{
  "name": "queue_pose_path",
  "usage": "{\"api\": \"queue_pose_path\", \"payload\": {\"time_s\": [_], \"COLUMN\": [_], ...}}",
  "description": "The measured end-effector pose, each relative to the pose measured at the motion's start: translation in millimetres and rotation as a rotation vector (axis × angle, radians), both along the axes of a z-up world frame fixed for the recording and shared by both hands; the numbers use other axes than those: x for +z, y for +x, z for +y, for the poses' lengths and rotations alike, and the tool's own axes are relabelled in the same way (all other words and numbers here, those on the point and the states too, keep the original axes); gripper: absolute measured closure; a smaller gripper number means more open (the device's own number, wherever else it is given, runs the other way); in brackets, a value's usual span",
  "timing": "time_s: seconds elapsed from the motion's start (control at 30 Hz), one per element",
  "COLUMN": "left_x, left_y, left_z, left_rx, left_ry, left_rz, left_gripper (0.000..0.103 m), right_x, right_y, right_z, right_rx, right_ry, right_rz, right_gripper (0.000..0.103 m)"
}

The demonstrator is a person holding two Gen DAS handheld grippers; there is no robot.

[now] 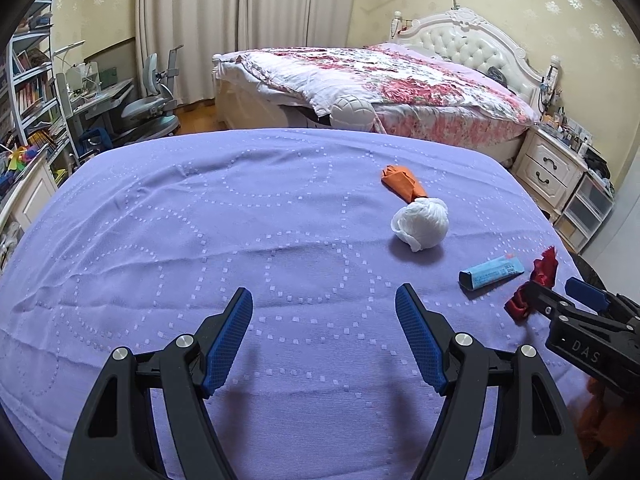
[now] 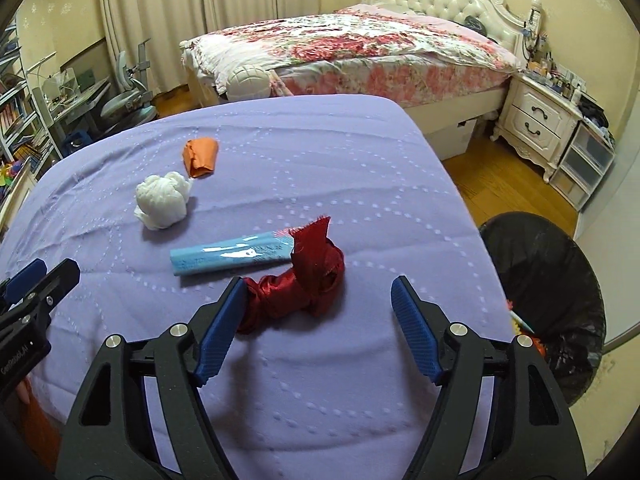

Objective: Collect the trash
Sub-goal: 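Grasp the red ribbon with the right tool while the left tool grasps the white tissue ball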

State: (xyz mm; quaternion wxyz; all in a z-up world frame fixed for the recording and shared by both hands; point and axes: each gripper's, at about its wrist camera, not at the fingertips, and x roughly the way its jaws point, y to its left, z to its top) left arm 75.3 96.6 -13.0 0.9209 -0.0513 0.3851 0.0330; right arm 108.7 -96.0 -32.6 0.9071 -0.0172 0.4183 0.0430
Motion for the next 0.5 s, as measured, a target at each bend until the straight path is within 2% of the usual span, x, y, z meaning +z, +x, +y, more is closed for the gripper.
{"api": "queue_pose_path", "payload": {"time_s": [0.23,0.4,0.5], "left_x": [2.0,1.9,0.1], "left_y": [-0.8,-1.2,-0.6], "left_z": [-1.4,1.2,3.7], "left_rx": [-0.007,0.004,0.009], "left_ry": [-0.003,-0.002,-0.007], "left_rz": [-0.005,-0.004,0.002], "left_gripper": [0.031,0.031,0.031], "right_x": [3.7,4.6,2.5], "right_y": [0.6,5.2,9.6], "right_z": [-9.6,-14.3,-8.9], "right_rx": [-0.018,-0.041,-0.042], "right_ry": [0.037,0.122,0.125], "right_rz": [-0.005,0.004,0.010], "right_gripper": [0.031,0.032,0.040]}}
